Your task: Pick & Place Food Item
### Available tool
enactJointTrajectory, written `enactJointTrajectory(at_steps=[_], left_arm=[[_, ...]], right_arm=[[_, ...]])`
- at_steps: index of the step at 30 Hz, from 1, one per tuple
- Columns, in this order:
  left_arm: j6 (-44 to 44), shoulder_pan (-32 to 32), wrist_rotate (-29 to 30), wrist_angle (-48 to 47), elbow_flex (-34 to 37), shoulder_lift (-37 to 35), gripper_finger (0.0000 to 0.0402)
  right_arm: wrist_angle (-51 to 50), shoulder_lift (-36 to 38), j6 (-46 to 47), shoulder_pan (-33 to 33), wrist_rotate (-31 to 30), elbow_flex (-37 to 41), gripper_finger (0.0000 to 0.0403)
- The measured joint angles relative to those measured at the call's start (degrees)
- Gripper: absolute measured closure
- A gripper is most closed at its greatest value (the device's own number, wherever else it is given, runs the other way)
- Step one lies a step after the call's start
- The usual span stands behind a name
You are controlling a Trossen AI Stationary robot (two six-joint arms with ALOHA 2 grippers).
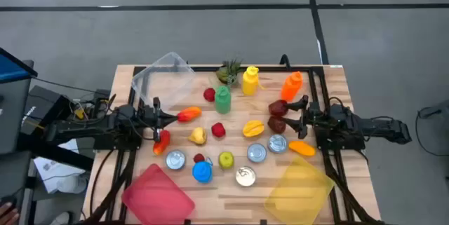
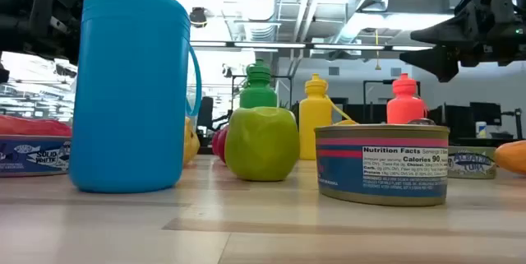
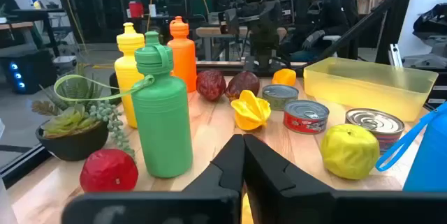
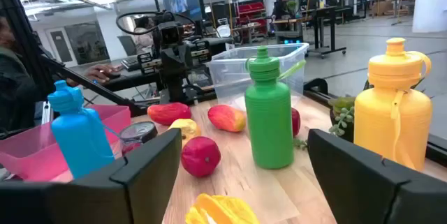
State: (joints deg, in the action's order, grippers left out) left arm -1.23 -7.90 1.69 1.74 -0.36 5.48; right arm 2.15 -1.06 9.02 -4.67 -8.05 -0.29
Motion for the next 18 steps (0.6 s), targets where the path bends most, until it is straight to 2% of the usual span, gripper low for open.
enactJointTrajectory(at_steps=[13,18], left_arm=[[0.0,0.0,-0.01,0.0,0.0,0.0,0.0401],[-0.01,0.0,0.0,0.0,0.0,0.0,0.0401]], right_arm=[[0.03,0.0,0.02,0.01,-0.07,0.0,0.0101],[1.7,0.0,0.97,0.04,-2.9,-0.46,0.0101]])
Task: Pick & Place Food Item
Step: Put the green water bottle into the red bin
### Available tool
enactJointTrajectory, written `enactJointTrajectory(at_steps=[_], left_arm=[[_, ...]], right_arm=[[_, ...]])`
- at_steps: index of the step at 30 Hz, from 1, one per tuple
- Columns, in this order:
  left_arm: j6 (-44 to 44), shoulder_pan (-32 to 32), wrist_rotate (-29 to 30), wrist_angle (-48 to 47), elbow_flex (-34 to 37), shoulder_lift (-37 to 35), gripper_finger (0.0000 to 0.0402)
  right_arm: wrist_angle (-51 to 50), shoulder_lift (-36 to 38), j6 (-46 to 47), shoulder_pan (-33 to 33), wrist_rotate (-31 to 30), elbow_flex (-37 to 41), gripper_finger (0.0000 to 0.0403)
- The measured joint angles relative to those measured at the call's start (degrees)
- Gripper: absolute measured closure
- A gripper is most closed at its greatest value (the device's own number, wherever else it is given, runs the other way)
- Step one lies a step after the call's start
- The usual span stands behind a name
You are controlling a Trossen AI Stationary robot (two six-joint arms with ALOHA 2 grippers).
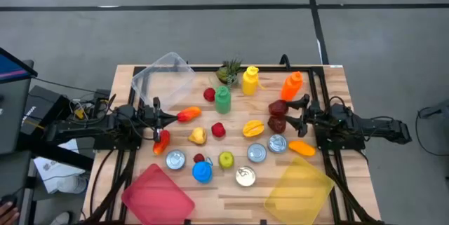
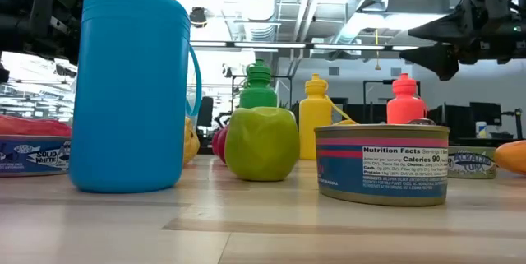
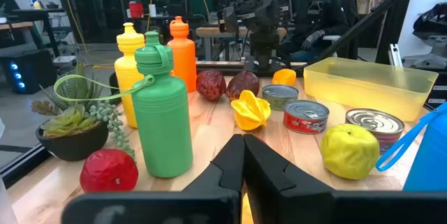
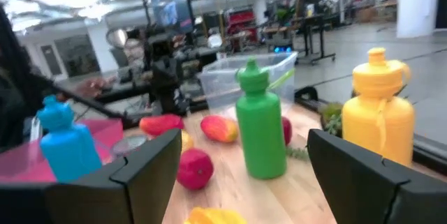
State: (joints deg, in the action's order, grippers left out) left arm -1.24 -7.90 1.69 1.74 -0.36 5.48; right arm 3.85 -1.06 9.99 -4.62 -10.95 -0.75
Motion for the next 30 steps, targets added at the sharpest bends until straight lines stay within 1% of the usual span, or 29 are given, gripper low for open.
enactJointTrajectory(at_steps=[5,9,13,16,19,22,24,27,30], left_arm=[[0.01,0.0,0.0,0.0,0.0,0.0,0.0401],[0.03,0.02,0.0,0.03,0.0,0.0,0.0401],[0.53,0.0,0.29,1.44,0.0,0.06,0.0401],[1.3,0.0,0.45,8.89,0.0,0.05,0.0401],[3.25,0.0,2.01,16.13,-0.96,0.44,0.0401],[4.76,0.0,4.75,17.47,-5.61,2.44,0.0401],[4.8,0.0,5.39,16.67,-9.34,5.41,0.0401],[4.82,0.0,5.4,16.22,-15.88,12.25,0.0401],[5.04,0.0,5.4,15.74,-23.49,20.62,0.0401]], right_arm=[[0.2,-0.02,-1.42,0.0,-3.71,-4.6,0.0101],[-0.91,-1.3,-3.87,0.02,-5.78,-10.23,0.0101],[-7.66,-4.79,-4.63,0.0,-7.77,-17.54,0.0101],[-12.07,-7.63,-4.58,0.0,-7.56,-22.46,0.0101],[-11.95,-9.12,-4.62,0.31,-6.91,-25.16,0.0101],[-11.46,-9.14,-4.62,0.96,-6.85,-26.19,0.0101],[-11.85,-8.46,-4.6,1.34,-6.81,-26.16,0.0101],[-11.55,-8.22,-4.54,1.4,-6.73,-26.19,0.0101],[-11.65,-8.2,-4.49,1.4,-6.7,-26.19,0.0101]])
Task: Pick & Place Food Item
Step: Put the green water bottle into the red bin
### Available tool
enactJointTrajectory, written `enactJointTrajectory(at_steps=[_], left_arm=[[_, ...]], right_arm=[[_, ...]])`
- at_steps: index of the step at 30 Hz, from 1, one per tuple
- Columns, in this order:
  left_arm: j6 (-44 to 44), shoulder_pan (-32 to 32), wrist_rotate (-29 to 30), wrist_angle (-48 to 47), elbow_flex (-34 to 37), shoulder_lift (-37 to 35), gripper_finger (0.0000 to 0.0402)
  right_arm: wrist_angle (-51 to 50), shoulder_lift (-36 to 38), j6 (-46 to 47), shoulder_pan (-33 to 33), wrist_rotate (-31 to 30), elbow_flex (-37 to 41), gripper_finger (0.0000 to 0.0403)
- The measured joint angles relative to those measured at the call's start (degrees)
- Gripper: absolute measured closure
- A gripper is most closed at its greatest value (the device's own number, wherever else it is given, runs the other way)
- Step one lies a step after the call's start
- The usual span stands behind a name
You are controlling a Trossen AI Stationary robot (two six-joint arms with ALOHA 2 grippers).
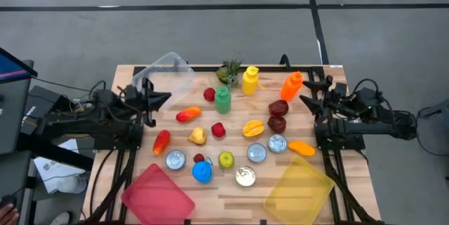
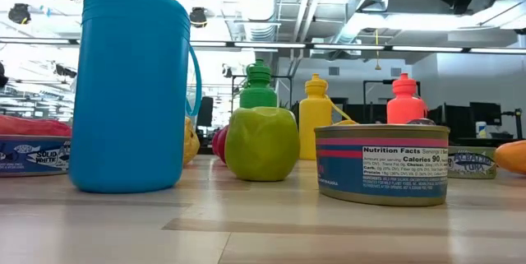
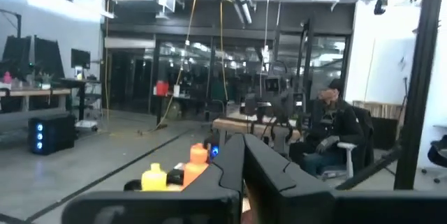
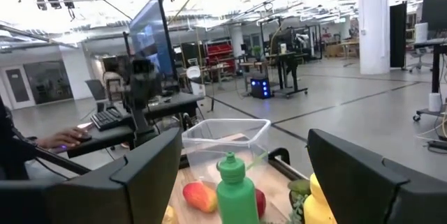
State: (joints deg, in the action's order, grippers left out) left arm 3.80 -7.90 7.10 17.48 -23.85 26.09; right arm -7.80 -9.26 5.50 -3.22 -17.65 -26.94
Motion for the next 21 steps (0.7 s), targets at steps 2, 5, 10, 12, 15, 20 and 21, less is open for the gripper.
enactJointTrajectory(at_steps=[2,5,10,12,15,20,21], left_arm=[[1.73,0.01,1.39,-4.12,-5.81,6.14,0.0401],[2.8,0.0,6.66,-13.36,-15.58,15.61,0.0401],[1.85,0.0,11.14,-24.35,-28.41,29.99,0.0389],[-0.84,0.0,10.47,-25.62,-32.12,34.03,0.0372],[-2.09,0.0,8.88,-25.56,-35.87,38.27,0.0331],[-2.91,0.0,8.09,-25.45,-38.92,42.5,0.024],[-3.77,0.0,7.21,-25.6,-39.08,43.13,0.0222]], right_arm=[[0.07,0.01,0.04,0.0,0.0,0.0,0.0101],[0.07,0.01,0.15,0.0,0.0,0.0,0.0101],[0.07,0.01,0.52,0.0,0.0,0.0,0.0101],[0.07,0.01,0.52,0.0,0.0,0.0,0.0101],[0.05,0.01,0.55,0.0,0.0,0.0,0.0101],[0.09,0.01,0.61,0.02,0.02,0.0,0.0101],[0.07,0.01,0.61,0.03,0.03,0.0,0.0101]])
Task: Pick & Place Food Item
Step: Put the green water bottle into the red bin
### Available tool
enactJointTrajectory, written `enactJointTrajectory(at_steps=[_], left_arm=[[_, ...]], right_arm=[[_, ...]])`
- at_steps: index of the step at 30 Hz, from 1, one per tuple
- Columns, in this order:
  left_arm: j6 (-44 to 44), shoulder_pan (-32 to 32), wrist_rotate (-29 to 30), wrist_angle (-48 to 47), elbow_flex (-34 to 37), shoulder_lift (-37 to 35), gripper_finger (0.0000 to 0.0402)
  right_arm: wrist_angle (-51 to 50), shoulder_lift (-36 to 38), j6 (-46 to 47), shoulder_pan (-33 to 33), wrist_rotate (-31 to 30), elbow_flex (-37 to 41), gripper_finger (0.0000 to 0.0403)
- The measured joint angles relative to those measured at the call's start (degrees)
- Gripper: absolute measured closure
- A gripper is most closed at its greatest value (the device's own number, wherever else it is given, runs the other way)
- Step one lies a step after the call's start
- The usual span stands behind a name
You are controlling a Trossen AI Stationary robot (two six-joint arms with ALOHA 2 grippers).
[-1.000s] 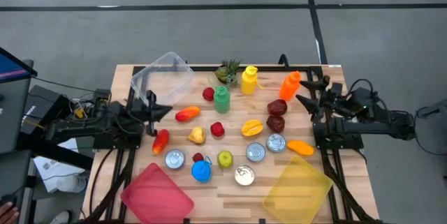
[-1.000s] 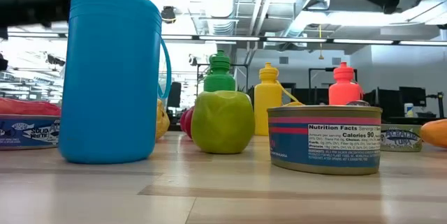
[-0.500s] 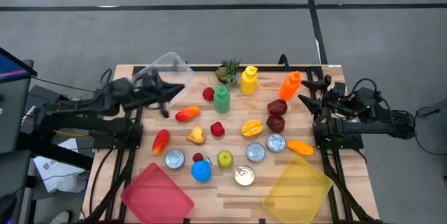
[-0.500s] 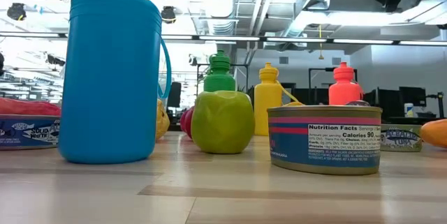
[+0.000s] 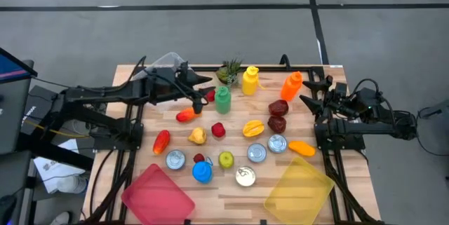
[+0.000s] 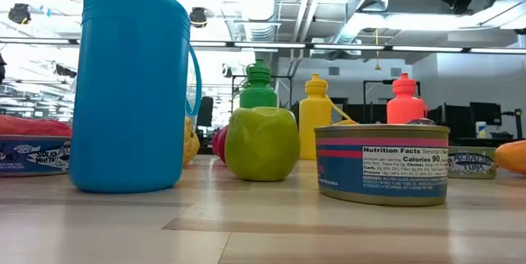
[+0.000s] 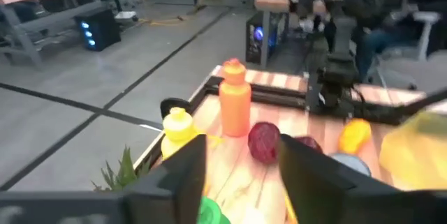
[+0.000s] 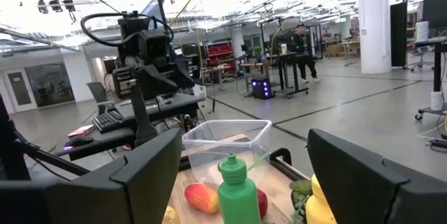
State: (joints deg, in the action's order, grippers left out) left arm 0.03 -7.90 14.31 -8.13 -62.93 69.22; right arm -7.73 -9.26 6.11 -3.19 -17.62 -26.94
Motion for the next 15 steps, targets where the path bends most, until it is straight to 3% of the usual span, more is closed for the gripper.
enactJointTrajectory(at_steps=[6,15], left_arm=[[-2.99,-0.93,-2.45,0.07,-0.7,5.22,0.0152],[-3.12,-5.96,-4.73,0.99,-0.73,11.62,0.0162]], right_arm=[[0.0,0.0,0.32,0.19,0.06,0.0,0.0101],[-0.02,0.0,0.54,0.19,0.22,0.0,0.0101]])
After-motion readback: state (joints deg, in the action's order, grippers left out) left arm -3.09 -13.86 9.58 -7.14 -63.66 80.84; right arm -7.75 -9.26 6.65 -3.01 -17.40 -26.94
